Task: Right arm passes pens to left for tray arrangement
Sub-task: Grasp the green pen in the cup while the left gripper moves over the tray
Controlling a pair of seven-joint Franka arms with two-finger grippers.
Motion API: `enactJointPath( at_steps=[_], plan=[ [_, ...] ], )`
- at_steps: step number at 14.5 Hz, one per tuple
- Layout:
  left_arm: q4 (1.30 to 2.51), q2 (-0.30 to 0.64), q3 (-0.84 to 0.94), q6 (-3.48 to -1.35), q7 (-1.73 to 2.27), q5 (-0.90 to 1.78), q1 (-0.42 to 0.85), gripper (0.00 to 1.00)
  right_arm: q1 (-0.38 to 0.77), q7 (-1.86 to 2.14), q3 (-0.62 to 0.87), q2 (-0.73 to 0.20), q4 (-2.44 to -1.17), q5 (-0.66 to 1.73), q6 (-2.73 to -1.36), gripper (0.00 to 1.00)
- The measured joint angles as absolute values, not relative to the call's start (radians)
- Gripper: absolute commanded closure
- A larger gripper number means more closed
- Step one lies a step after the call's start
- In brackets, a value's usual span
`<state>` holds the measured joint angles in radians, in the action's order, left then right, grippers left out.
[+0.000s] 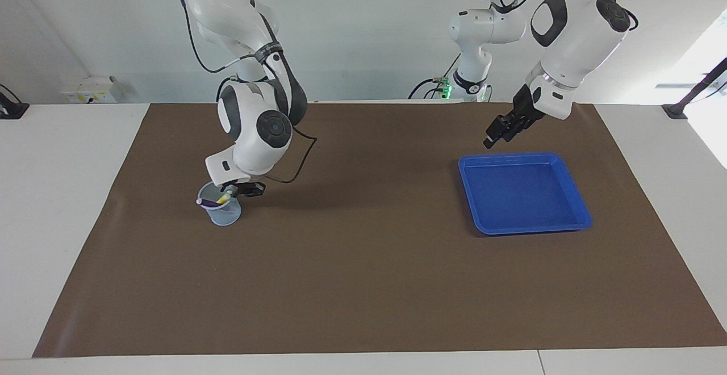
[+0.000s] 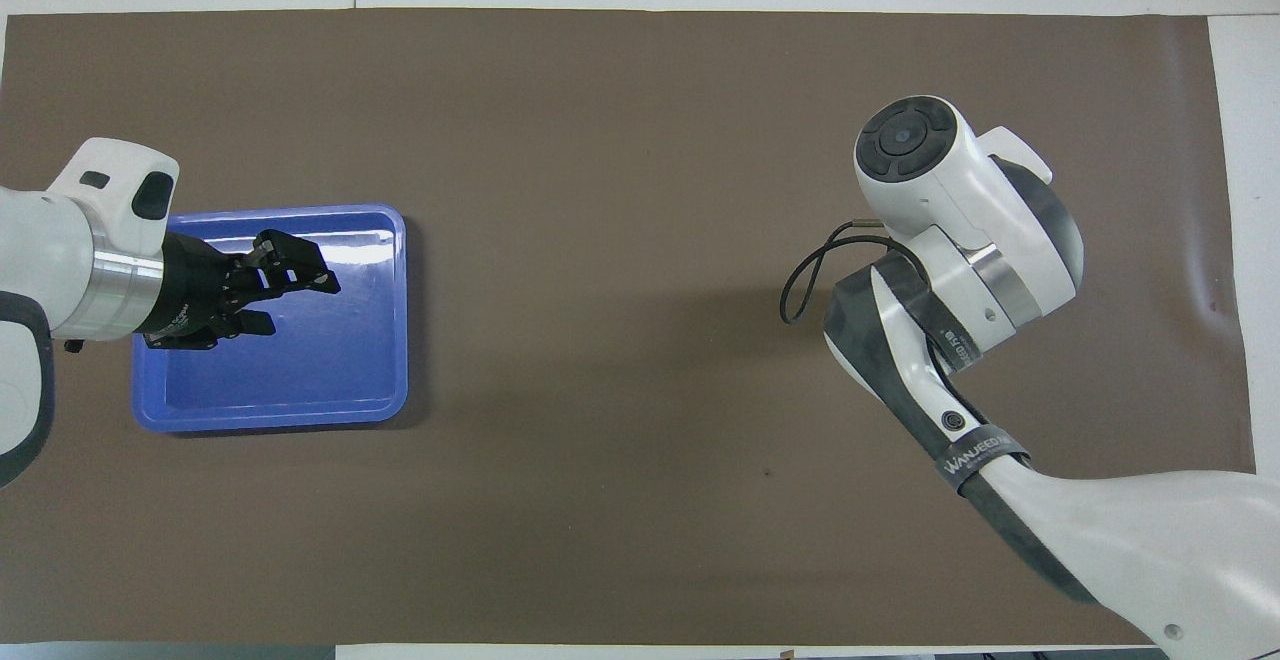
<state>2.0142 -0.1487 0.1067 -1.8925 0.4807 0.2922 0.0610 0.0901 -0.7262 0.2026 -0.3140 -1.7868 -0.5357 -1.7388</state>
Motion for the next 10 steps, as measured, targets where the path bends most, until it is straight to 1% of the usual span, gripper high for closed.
enactJointPath(
  at_steps=[1, 3, 4, 5, 9, 10],
  plan=[
    [2.014, -0.149, 0.107, -1.893, 0.482, 0.292, 0.061, 1.0, 0.09, -0.726, 0.203, -0.313, -1.787, -0.536, -1.74, 0.85],
    [2.014, -0.149, 0.107, -1.893, 0.483, 0.293, 0.061, 1.0, 0.09, -0.726, 0.203, -0.309, -1.787, -0.536, -1.747, 0.91],
    [2.015, -0.149, 0.107, -1.893, 0.484, 0.293, 0.061, 1.0, 0.09, -0.726, 0.203, -0.308, -1.787, -0.536, -1.749, 0.98],
    [2.015, -0.149, 0.107, -1.893, 0.484, 0.293, 0.061, 1.0, 0.09, -0.726, 0.203, -0.307, -1.787, -0.536, -1.749, 1.0],
    [2.017, -0.149, 0.107, -1.894, 0.484, 0.293, 0.061, 1.0, 0.09, -0.726, 0.203, -0.293, -1.787, -0.536, -1.75, 1.0],
    [2.017, -0.149, 0.107, -1.894, 0.484, 0.293, 0.061, 0.01, 0.089, -0.725, 0.203, -0.281, -1.787, -0.536, -1.75, 1.0]
  ],
)
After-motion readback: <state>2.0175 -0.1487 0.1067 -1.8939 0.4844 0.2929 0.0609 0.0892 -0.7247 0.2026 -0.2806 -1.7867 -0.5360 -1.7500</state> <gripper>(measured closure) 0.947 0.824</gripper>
